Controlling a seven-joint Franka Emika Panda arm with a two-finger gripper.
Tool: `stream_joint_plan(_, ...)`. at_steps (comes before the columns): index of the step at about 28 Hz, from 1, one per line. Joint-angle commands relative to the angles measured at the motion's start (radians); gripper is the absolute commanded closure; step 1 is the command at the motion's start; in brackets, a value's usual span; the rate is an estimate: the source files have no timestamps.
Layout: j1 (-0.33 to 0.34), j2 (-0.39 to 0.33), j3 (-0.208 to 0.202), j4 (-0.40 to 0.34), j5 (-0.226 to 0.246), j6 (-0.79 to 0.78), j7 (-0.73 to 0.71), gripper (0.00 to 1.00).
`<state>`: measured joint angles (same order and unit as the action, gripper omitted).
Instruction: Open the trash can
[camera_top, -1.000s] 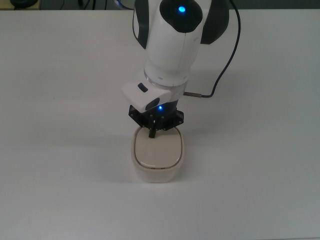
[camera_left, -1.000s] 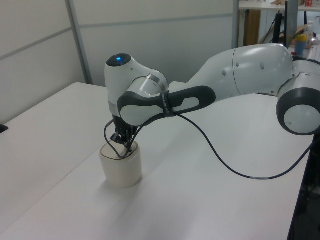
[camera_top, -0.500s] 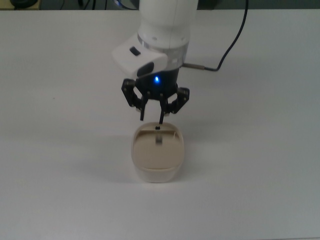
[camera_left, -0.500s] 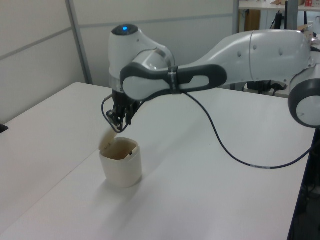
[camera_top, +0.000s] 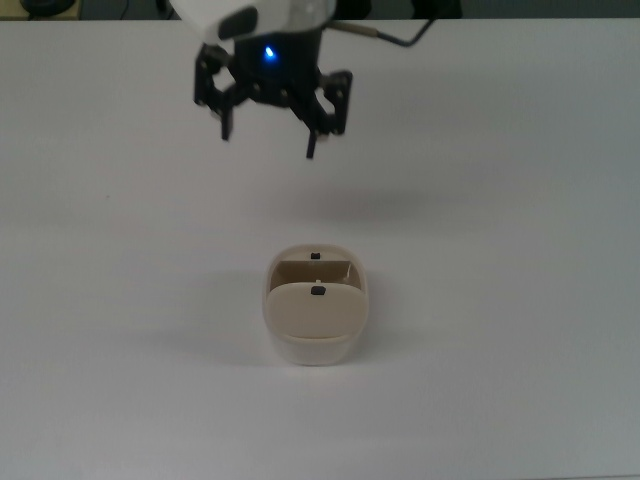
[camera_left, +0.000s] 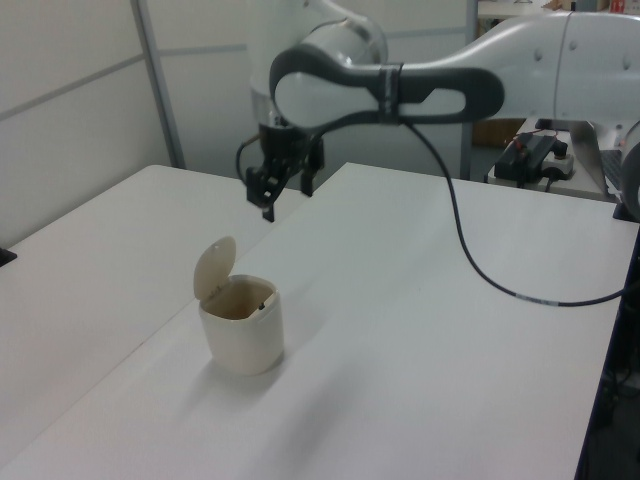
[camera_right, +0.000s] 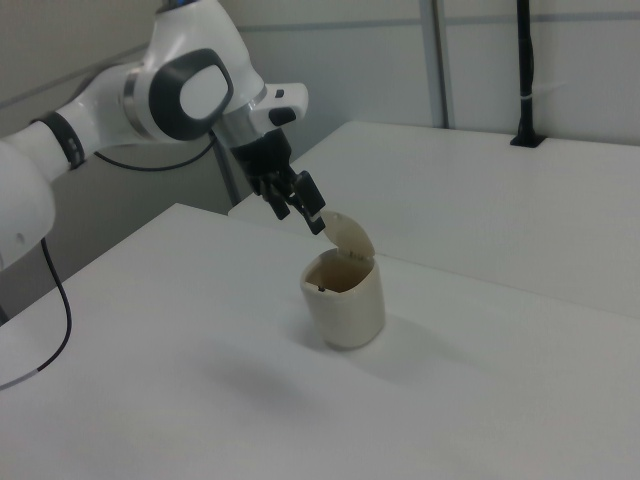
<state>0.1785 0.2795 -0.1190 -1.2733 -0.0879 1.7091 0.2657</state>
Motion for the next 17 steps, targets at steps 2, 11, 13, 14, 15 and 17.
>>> stream_joint_plan(2,-0.042,-0.089,-0.005,-0.029,0.019,-0.126,-0.135,0.0)
stream_joint_plan(11,-0.063,-0.114,-0.004,-0.029,0.019,-0.204,-0.217,0.0)
stream_joint_plan(13,-0.065,-0.115,-0.004,-0.029,0.019,-0.215,-0.226,0.0)
stream_joint_plan(14,-0.065,-0.115,-0.004,-0.029,0.019,-0.22,-0.232,0.0)
stream_joint_plan(15,-0.065,-0.115,-0.004,-0.029,0.019,-0.224,-0.236,0.0)
stream_joint_plan(17,-0.068,-0.117,-0.004,-0.029,0.019,-0.239,-0.25,0.0)
